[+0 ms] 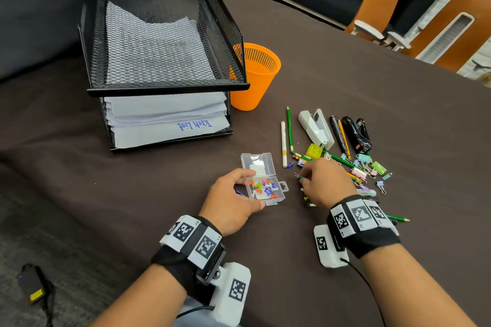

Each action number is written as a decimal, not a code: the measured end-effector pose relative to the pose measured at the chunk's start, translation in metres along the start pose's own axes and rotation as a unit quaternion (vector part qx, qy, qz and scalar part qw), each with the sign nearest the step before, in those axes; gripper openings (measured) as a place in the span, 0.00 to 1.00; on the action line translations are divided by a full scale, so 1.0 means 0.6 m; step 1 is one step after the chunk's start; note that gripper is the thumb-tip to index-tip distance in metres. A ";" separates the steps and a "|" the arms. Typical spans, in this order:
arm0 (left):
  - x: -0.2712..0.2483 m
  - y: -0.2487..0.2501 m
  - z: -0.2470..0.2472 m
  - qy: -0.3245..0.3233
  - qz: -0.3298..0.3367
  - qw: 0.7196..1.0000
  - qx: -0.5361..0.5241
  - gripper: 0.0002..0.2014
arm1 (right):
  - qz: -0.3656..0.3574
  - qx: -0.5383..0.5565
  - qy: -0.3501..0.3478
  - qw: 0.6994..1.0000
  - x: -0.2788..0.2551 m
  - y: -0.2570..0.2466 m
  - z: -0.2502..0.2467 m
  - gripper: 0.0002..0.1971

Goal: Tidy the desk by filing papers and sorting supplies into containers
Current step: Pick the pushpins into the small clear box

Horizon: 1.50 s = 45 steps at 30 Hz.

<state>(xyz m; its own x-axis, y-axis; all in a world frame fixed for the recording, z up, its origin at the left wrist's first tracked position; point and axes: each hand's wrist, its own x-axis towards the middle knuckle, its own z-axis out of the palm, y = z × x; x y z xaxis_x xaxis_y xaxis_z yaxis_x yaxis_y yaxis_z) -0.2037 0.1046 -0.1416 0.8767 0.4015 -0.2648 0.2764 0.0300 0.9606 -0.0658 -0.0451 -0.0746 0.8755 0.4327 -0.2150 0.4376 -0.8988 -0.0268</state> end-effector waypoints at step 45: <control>0.004 0.025 -0.031 -0.025 0.026 0.999 -0.013 0.29 | -0.107 0.305 0.110 0.940 -0.029 -0.043 -0.020 0.02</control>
<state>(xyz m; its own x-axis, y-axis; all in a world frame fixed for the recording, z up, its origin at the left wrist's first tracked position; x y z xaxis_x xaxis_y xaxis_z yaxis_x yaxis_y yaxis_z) -0.2047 0.1227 -0.1260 0.9082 0.3571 -0.2184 0.2211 0.0339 0.9747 -0.0899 -0.0288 -0.0586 0.8316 0.5517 0.0648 0.4681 -0.6332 -0.6164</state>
